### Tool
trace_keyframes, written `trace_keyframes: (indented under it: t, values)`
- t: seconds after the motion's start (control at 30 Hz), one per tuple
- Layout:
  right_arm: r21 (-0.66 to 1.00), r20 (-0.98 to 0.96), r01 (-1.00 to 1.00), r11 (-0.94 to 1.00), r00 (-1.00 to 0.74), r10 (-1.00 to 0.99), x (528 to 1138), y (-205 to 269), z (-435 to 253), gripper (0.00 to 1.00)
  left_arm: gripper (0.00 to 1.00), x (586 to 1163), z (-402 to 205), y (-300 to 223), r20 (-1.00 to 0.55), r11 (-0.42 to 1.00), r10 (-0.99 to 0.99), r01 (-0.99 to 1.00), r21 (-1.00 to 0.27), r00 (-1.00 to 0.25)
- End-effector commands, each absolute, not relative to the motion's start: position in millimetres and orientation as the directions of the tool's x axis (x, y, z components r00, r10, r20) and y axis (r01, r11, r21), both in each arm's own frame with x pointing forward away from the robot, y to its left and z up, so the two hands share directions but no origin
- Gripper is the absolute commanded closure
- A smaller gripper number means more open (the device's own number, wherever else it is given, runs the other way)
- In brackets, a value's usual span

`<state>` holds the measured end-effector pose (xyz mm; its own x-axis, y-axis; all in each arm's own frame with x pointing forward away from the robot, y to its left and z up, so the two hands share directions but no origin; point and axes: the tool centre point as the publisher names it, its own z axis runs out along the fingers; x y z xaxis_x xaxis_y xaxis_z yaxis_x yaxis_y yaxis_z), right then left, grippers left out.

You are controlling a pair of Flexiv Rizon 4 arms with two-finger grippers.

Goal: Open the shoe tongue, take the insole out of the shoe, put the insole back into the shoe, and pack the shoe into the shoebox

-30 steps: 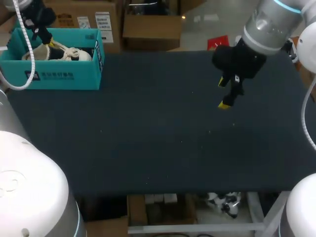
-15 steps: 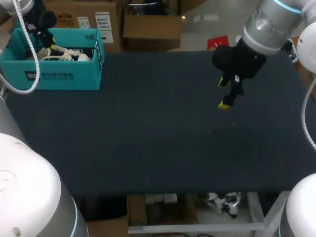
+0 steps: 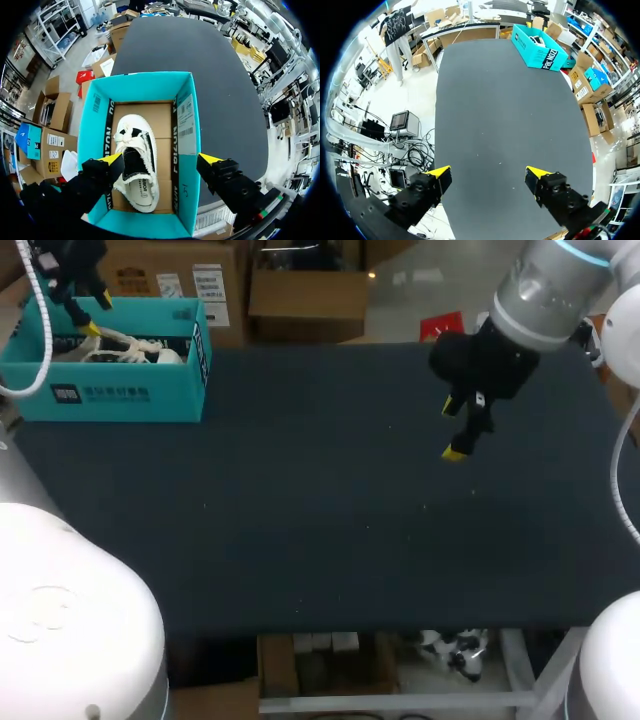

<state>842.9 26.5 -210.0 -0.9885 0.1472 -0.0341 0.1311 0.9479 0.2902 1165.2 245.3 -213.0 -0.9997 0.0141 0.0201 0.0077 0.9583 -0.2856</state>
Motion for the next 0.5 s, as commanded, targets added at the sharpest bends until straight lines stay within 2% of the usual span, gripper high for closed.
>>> trace_keyframes:
  t: [0.03,0.5]
  values:
    - [0.292,-0.035,0.130,0.947,-0.989,0.147,842.4,25.7,-210.1,0.00,0.00,1142.6,-177.5,234.6,0.068,0.979,0.014,0.000,-0.202,-0.998]
    - [0.292,-0.035,0.130,0.947,-0.989,0.147,842.4,25.7,-210.1,0.00,0.00,1057.1,-177.1,211.1,-0.007,0.993,-0.038,-0.037,-0.113,-0.999]
